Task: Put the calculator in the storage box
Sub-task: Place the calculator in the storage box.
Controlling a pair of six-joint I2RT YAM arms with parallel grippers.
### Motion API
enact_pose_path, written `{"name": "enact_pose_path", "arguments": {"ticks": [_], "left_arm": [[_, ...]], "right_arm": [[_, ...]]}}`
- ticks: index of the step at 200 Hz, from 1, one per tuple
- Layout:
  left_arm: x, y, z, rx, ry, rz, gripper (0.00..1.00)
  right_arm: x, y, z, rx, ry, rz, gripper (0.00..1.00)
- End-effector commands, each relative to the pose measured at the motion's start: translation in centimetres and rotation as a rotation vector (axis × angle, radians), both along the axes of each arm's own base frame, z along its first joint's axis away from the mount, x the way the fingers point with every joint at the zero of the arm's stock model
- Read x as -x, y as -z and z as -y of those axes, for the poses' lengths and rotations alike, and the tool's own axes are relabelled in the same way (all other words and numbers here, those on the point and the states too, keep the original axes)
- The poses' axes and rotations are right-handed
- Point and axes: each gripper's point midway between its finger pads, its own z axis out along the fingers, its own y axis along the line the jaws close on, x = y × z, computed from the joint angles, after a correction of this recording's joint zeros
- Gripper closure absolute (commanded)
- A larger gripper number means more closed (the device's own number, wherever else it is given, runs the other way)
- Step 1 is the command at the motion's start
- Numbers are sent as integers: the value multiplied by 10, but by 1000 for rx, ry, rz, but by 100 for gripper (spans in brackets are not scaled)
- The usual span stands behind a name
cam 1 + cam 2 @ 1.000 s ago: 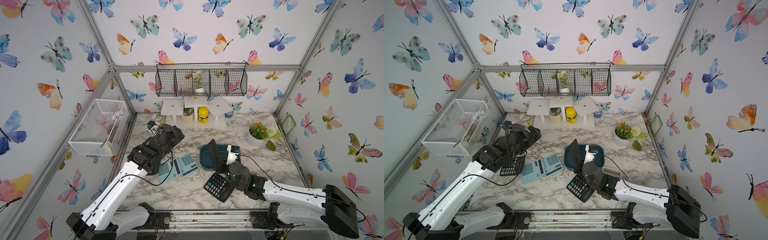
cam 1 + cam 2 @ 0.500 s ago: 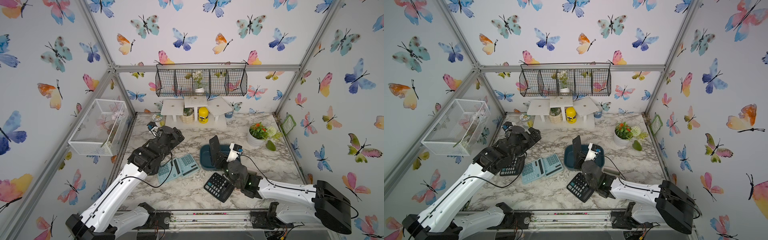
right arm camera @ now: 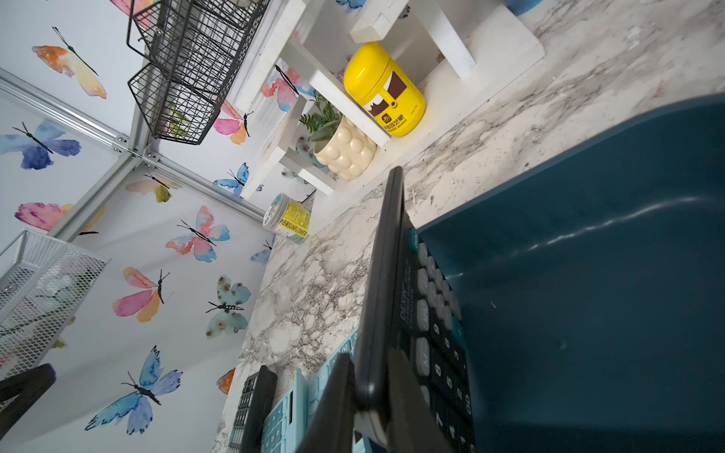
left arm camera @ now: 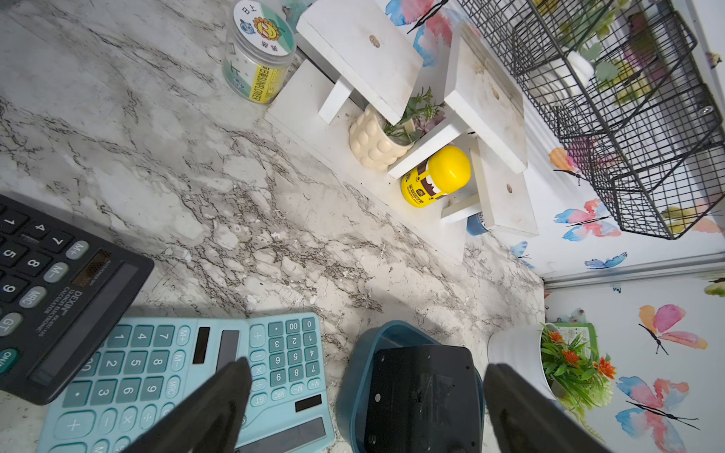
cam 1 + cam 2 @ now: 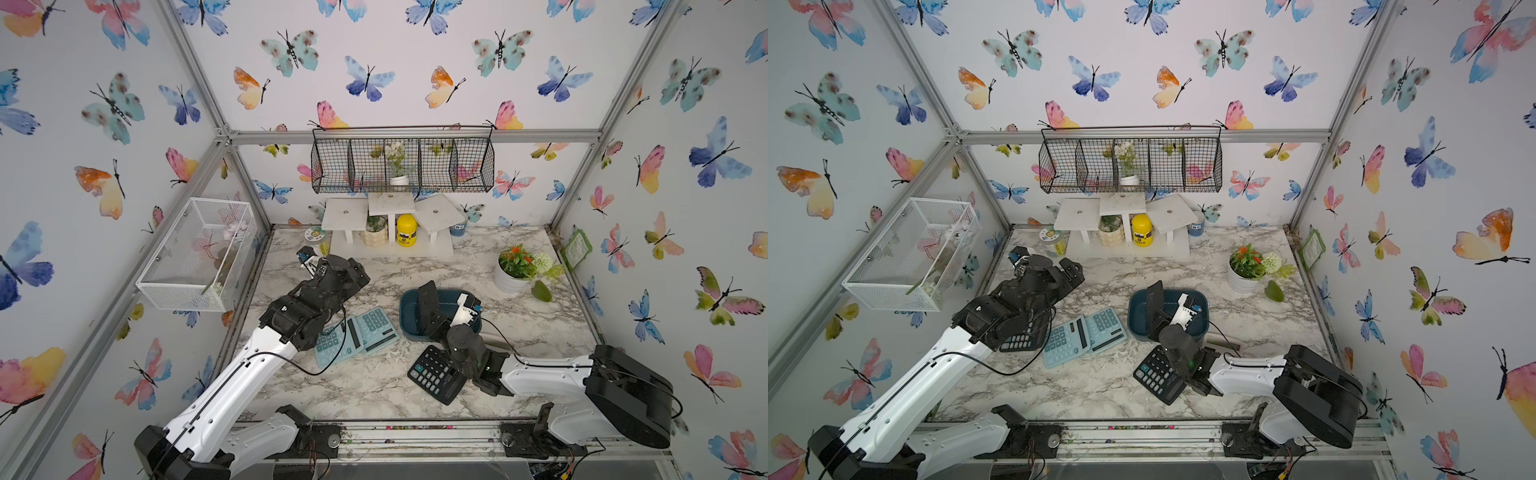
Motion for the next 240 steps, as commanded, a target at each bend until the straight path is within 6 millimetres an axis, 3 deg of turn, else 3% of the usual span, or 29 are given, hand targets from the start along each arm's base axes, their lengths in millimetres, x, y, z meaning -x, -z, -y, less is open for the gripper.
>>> {"name": "enact_pose_path", "arguments": {"ticks": [1, 27, 84, 120, 140, 175, 196, 240], "left_arm": [[-1, -3, -4, -14, -4, 19, 1], [-2, 0, -3, -15, -2, 12, 1], [-4, 3, 1, -4, 6, 4, 1], [-4, 10, 1, -16, 9, -13, 1], [-2, 20, 0, -22, 2, -36, 1], [6, 41, -6, -36, -4, -74, 1], [11, 55, -19, -83, -26, -114, 1], [19, 90, -33, -178, -9, -204, 1]], "right_arm": [[2, 7, -2, -6, -17, -35, 60], [7, 22, 2, 106, -39, -97, 40], [19, 37, 13, 323, -100, -176, 34], [10, 50, 14, 363, -228, -227, 32], [1, 61, 7, 363, -328, -268, 32], [-5, 57, -13, 403, -416, -258, 30], [-8, 57, -15, 447, -429, -273, 27], [-10, 61, -12, 551, -451, -299, 7]]}}
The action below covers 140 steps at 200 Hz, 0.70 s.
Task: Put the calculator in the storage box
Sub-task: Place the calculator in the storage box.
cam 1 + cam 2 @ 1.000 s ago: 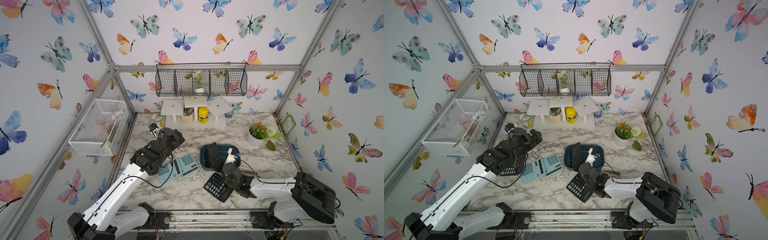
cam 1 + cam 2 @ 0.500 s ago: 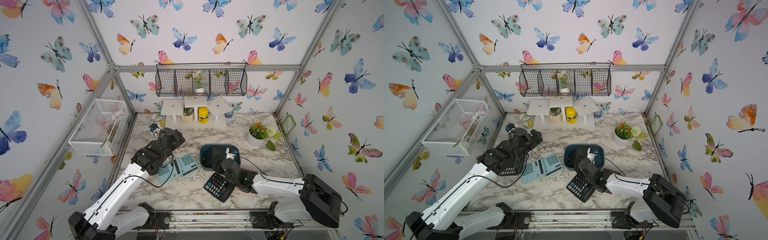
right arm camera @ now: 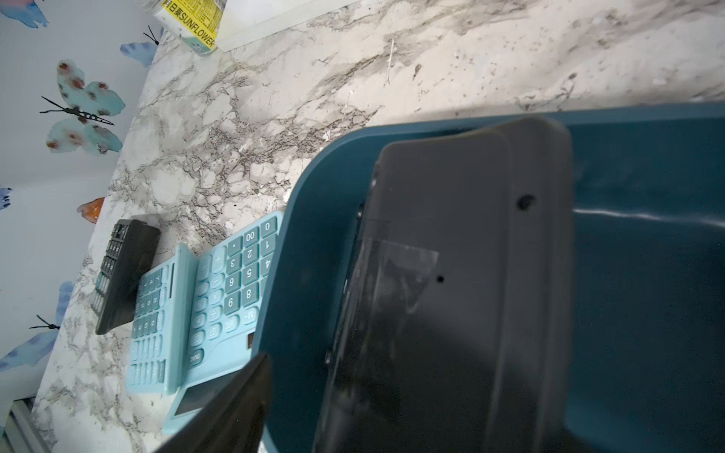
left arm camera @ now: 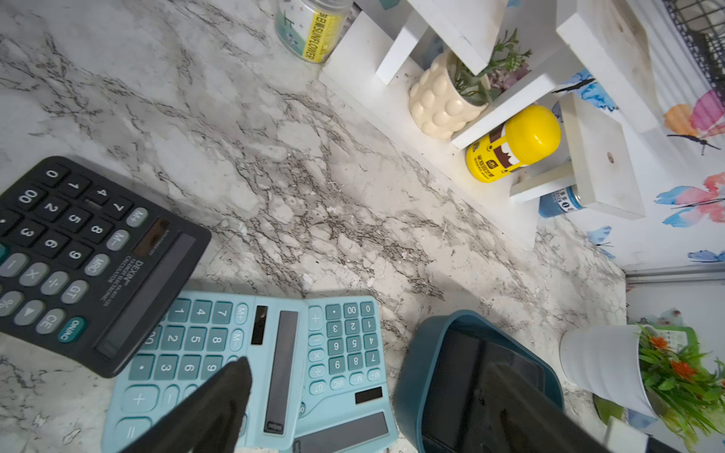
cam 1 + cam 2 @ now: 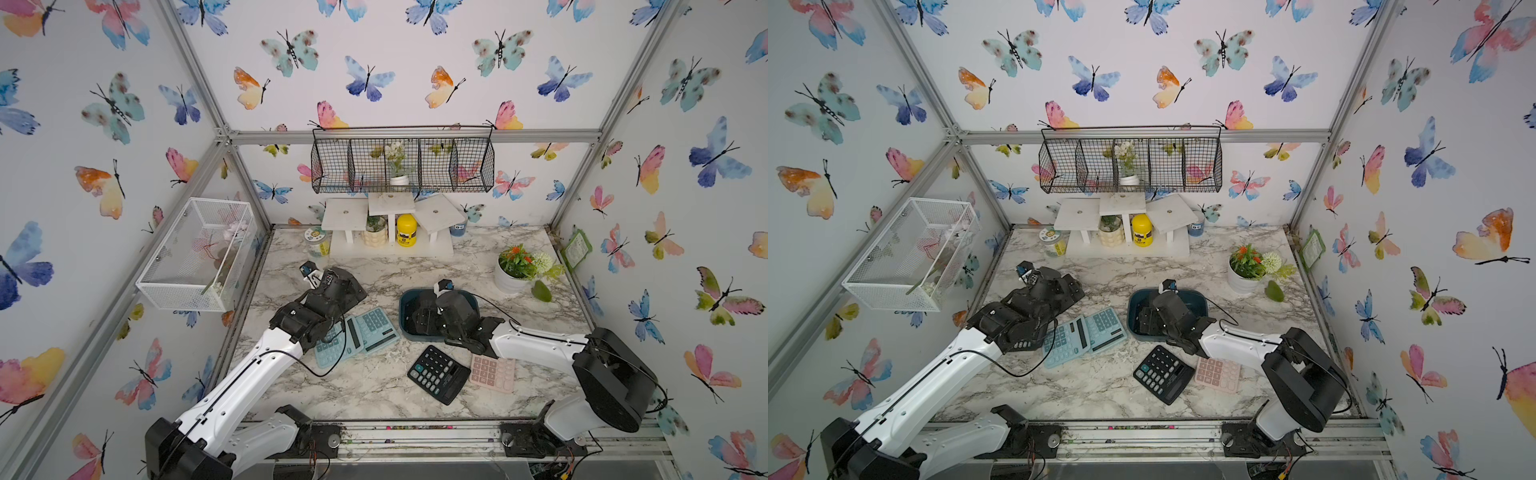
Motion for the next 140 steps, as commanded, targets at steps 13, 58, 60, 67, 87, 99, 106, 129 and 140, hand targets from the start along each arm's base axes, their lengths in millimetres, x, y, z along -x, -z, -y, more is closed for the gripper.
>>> {"name": "enact_pose_path", "arguments": {"ticks": [13, 58, 60, 67, 87, 99, 106, 129, 140], "left_arm": [[15, 32, -9, -69, 30, -106, 1], [23, 66, 12, -3, 78, -242, 4], [23, 67, 12, -2, 78, -247, 4], [23, 72, 13, -3, 75, -266, 5], [23, 83, 15, -5, 61, -305, 7], [22, 87, 17, 1, 53, -315, 7], [22, 87, 18, 5, 49, -317, 7], [22, 88, 24, 19, 40, -325, 8], [22, 88, 26, 28, 36, -329, 9]], "right_arm": [[7, 6, 2, 94, -73, -26, 5], [2, -8, 3, 131, -101, 2, 0], [2, -8, 4, 137, -102, 0, 0], [1, -7, 6, 155, -99, -2, 0], [-2, -4, 16, 198, -86, -8, 0], [-5, 0, 23, 220, -77, -19, 0], [-7, 3, 28, 235, -70, -25, 0], [-15, 10, 40, 263, -56, -46, 0], [-20, 11, 44, 274, -51, -50, 0]]}}
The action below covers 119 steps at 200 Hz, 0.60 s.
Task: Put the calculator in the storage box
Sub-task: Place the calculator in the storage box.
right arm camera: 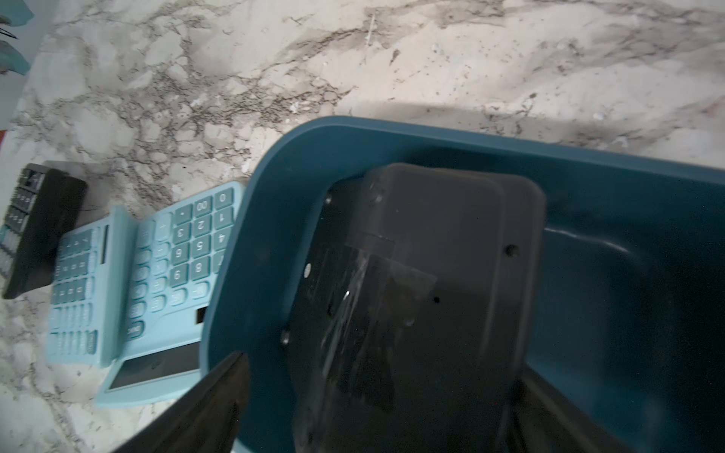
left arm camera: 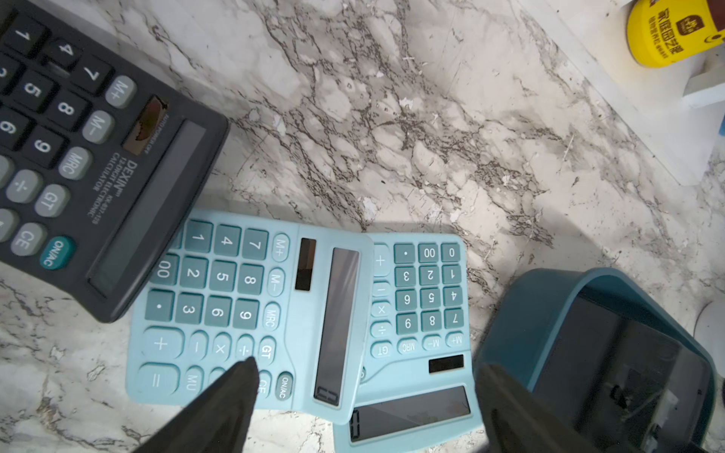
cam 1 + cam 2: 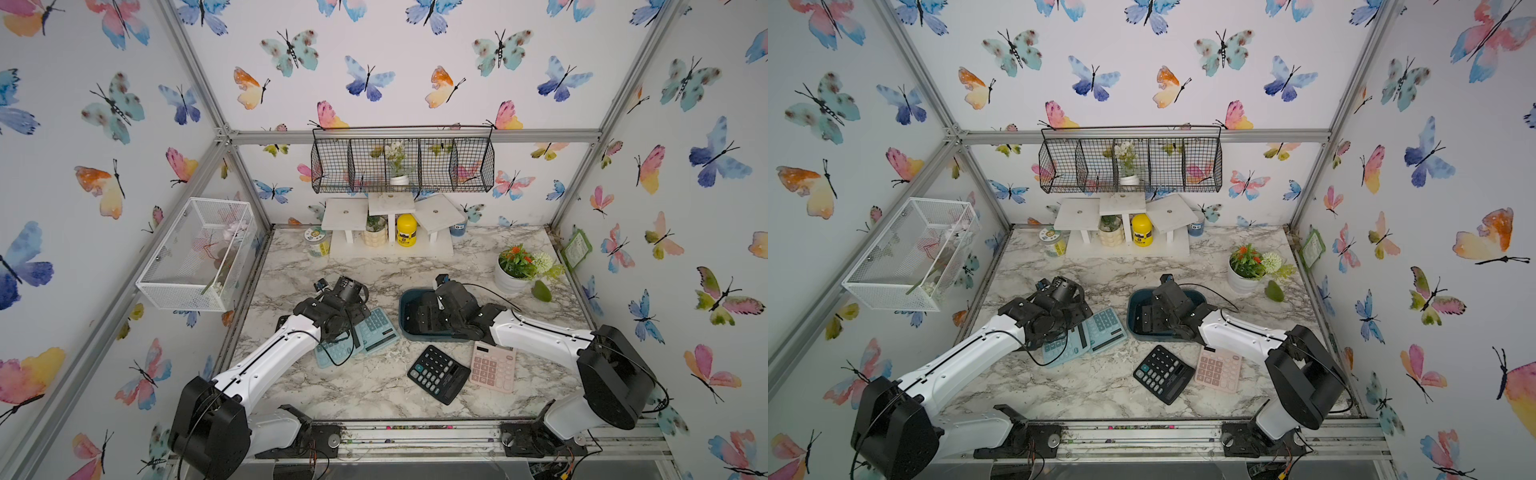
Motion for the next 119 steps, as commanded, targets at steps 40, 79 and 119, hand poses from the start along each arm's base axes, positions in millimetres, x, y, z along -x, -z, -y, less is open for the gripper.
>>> {"name": "enact_pose_path", "arguments": {"ticks": [40, 79, 119], "left_arm": [[4, 9, 18, 47, -27, -63, 20], [-1, 15, 27, 51, -30, -88, 22], [-4, 26, 27, 20, -44, -114, 31]], "right_arm": [[-22, 12, 11, 78, -20, -34, 0], [-28, -11, 7, 65, -34, -1, 0], [-15, -38, 14, 8, -39, 46, 0]]}}
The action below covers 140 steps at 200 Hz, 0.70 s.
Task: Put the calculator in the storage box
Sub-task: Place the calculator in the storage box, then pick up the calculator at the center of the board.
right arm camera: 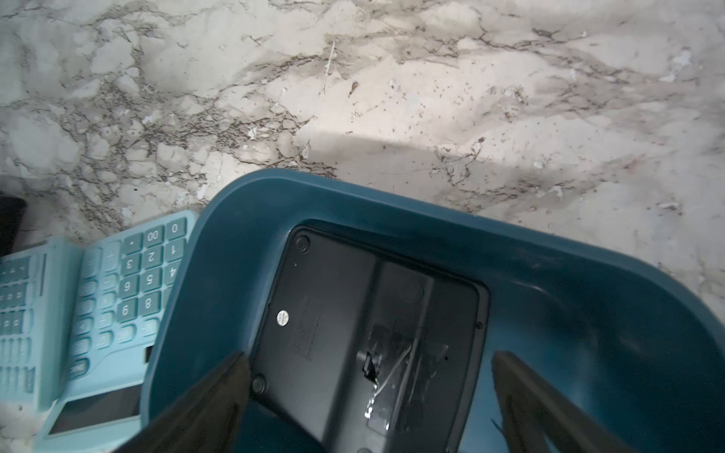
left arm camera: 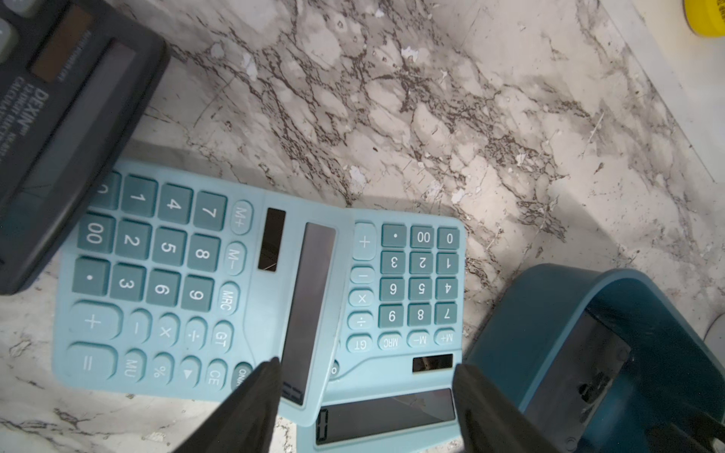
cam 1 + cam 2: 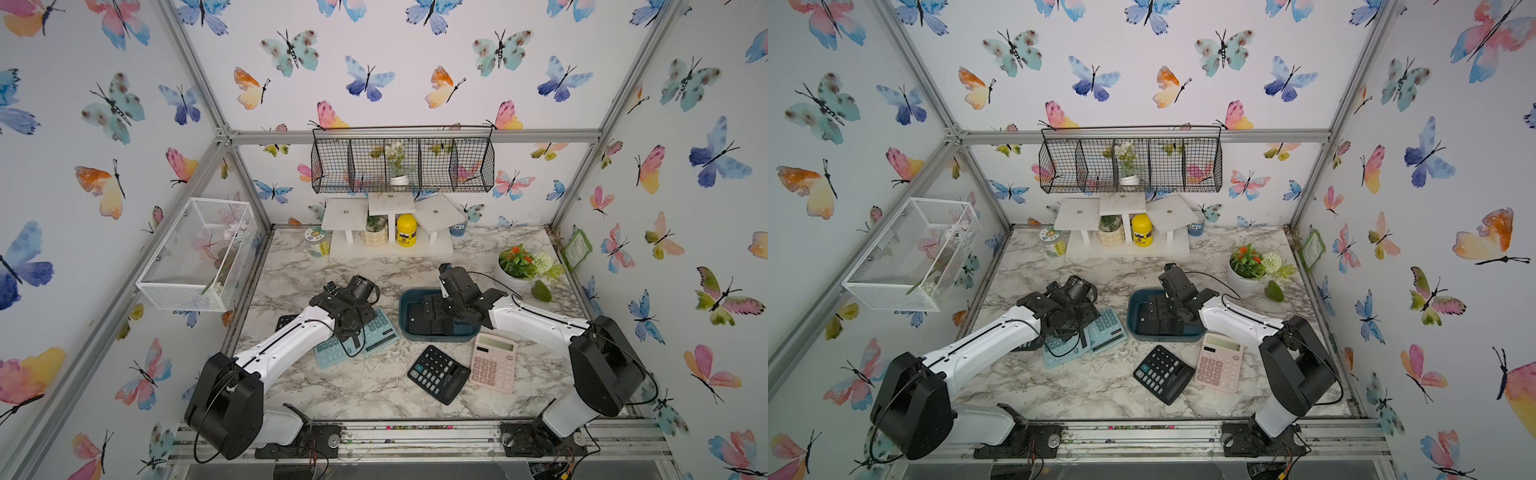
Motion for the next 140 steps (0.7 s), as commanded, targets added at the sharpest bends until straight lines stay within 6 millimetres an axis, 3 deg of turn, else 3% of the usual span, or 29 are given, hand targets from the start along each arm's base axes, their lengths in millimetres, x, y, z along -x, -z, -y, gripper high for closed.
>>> {"name": "enact_pose_path", "arguments": {"ticks": [1, 67, 111, 140], "left_arm": [[1, 7, 3, -11, -4, -33, 31], [5, 47, 1, -126, 1, -169, 43], [8, 61, -2, -234, 0, -252, 54], [11, 63, -4, -276, -3, -265, 55]], "right_arm": [[11, -18, 5, -30, -21, 17, 0], [27, -52, 15, -109, -38, 101, 1], [33, -62, 17, -155, -51, 152, 1], [35, -67, 17, -179, -58, 170, 1]]}}
